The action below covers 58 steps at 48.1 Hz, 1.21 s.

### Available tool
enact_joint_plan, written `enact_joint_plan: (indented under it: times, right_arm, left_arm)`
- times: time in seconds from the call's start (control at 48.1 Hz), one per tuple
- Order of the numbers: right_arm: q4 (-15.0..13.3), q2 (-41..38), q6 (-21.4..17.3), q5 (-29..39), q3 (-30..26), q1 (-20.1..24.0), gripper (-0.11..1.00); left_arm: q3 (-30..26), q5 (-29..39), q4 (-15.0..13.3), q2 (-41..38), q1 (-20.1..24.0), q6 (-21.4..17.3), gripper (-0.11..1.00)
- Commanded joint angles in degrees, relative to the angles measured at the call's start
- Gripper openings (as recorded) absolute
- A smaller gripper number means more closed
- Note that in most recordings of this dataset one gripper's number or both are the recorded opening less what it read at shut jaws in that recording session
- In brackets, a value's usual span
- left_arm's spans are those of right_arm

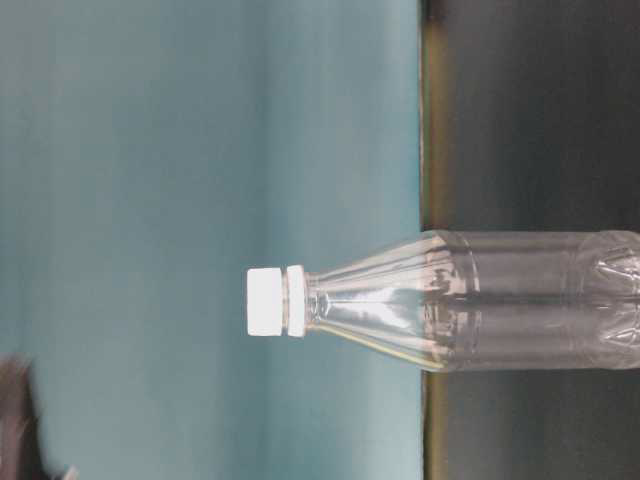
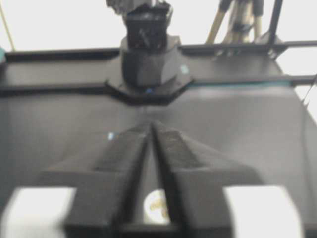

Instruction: Open the bottle cap by holding the bottle with the left arm and twisting the cap with the right arm.

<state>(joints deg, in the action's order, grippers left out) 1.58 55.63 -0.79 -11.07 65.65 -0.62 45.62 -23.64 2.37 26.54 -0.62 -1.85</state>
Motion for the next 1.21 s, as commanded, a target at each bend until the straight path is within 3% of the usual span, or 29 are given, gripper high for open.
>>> enact_joint_plan:
  times: [0.0,0.145,0.27,0.499,0.811,1.185]
  right_arm:
    - [0.26,-0.18,-0.97,0.00,-1.14,-1.23,-0.01]
    - [0.26,-0.18,-1.93,1.14,-1.23,-1.58,-0.01]
    - [0.26,-0.09,-4.39,2.46,-1.23,-1.67,-0.01]
    - [0.26,0.35,-9.05,5.45,-1.23,-1.67,-0.01]
    - [0.26,0.70,-9.58,5.89,-1.23,-2.11,-0.01]
    - [0.26,0.79,-11.78,6.33,-1.23,-2.81,-0.01]
  left_arm:
    - [-2.55,-1.05,0.26,-2.99,0.26,-0.44,0.32]
    - [-3.16,-4.13,0.18,-7.65,0.26,0.53,0.77]
    - [-3.08,-6.24,0.18,-10.90,-0.18,1.05,0.99]
    - [-2.20,-12.22,0.26,-18.46,0.18,1.67,0.98]
    - [1.49,-16.35,0.18,-27.16,0.26,5.19,0.98]
    - [4.39,-18.28,0.26,-38.23,0.09,6.33,0.98]
